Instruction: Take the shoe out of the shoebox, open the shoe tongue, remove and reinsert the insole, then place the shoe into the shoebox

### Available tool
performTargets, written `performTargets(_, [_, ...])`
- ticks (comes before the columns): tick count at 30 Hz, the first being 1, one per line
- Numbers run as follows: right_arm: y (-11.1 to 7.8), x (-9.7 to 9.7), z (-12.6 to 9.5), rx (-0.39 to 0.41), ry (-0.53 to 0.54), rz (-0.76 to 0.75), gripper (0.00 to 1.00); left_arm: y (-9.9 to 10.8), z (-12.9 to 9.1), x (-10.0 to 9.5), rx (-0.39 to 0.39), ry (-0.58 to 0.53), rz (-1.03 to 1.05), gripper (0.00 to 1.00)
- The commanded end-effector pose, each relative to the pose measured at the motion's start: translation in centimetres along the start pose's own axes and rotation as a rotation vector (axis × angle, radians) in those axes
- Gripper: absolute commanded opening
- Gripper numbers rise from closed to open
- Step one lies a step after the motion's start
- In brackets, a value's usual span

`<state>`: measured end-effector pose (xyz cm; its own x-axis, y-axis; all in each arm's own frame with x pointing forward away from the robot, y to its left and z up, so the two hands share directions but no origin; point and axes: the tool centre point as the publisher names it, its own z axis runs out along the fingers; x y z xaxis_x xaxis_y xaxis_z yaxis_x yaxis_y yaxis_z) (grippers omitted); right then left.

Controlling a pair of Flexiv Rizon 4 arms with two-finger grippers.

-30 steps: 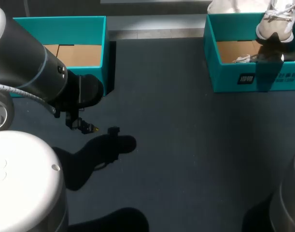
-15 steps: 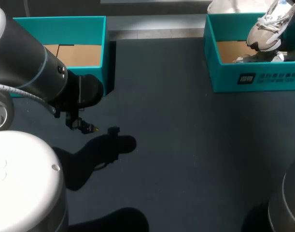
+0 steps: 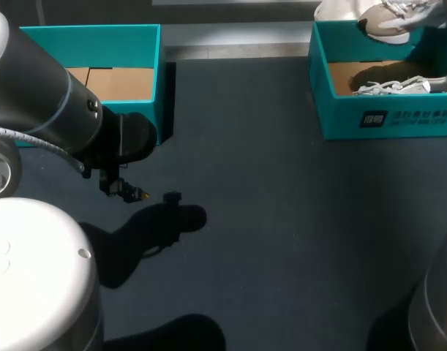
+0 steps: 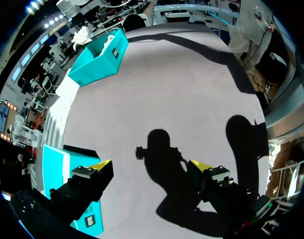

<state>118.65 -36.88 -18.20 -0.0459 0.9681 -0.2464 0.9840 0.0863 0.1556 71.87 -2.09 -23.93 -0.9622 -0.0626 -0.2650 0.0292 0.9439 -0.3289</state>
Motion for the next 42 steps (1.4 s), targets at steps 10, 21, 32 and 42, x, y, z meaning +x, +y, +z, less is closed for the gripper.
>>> performTargets(10, [-0.7,0.6,0.4,0.163,0.007,0.105,0.0,0.1,-0.1,0.2,0.001,-0.001,0.001,1.0])
performTargets(21, [-0.7,0.5,0.4,0.155,0.006,0.122,0.0,0.1,-0.1,0.2,0.001,-0.001,0.001,1.0])
performTargets(32, [-1.2,1.5,2.7,0.169,0.003,0.203,0.0,0.1,-0.1,0.2,0.001,-0.001,0.001,1.0])
performTargets(42, [-1.5,1.9,5.4,0.112,-0.005,0.241,0.0,0.1,-0.1,0.2,0.001,-0.001,0.001,1.0])
